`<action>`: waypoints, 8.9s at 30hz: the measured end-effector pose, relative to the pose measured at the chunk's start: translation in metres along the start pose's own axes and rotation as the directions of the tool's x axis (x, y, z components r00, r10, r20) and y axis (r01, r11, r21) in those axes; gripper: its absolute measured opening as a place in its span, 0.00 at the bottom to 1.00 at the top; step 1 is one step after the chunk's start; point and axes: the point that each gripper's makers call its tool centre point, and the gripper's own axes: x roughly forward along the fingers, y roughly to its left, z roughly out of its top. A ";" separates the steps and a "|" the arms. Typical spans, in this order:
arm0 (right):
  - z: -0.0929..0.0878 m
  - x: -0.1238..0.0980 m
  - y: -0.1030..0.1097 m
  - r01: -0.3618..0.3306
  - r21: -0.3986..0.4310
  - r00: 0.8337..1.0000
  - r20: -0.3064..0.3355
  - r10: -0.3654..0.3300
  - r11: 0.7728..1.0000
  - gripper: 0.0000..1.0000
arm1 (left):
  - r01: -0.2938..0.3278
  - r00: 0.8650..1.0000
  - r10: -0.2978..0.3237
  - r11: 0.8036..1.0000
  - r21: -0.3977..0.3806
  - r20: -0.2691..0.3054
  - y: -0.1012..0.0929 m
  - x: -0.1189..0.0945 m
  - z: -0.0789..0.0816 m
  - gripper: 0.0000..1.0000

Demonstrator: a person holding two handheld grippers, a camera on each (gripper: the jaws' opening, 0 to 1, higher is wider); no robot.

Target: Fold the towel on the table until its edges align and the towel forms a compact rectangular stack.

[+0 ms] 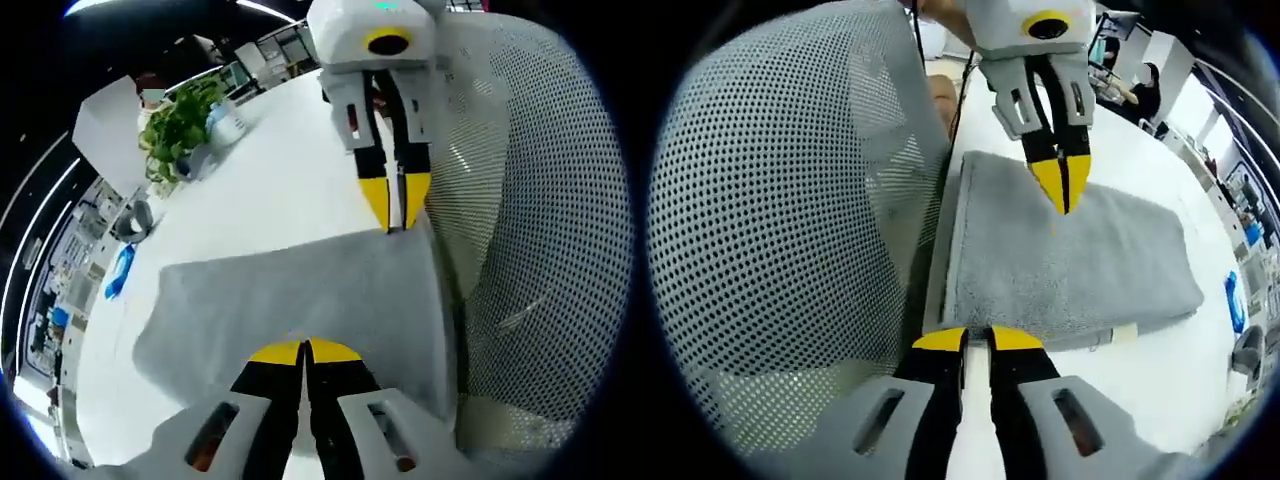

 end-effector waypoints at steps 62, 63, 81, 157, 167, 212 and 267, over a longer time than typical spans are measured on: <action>0.014 0.004 0.000 0.006 0.042 1.000 0.000 -0.006 0.999 0.01 | 0.096 0.991 -0.047 0.902 -0.422 0.127 -0.013 0.015 0.013 0.18; 0.019 -0.001 -0.010 0.045 0.061 0.999 0.025 -0.047 0.997 0.01 | 0.115 0.985 -0.054 0.910 -0.398 0.161 -0.015 0.011 0.019 0.19; 0.045 -0.014 -0.040 0.128 0.109 0.985 0.104 -0.140 0.986 0.02 | 0.119 0.990 -0.094 0.951 -0.284 0.102 -0.025 0.020 0.025 0.12; 0.037 -0.089 -0.096 -0.071 0.734 0.805 0.442 -0.396 0.675 0.02 | -0.107 0.976 0.167 0.925 -0.364 0.140 0.030 -0.092 -0.005 0.06; 0.044 -0.113 -0.089 -0.108 0.740 0.764 0.490 -0.421 0.664 0.02 | -0.070 0.982 0.128 0.933 -0.353 0.142 0.034 -0.117 0.028 0.06; 0.019 -0.117 -0.137 -0.186 0.829 0.781 0.450 -0.433 0.527 0.02 | 0.145 0.981 -0.039 0.800 -0.583 0.190 0.089 -0.095 0.042 0.04; -0.010 -0.060 -0.124 0.138 0.699 0.891 0.222 -0.396 0.702 0.18 | -0.041 0.990 0.107 0.830 -0.556 0.087 0.063 -0.008 -0.007 0.19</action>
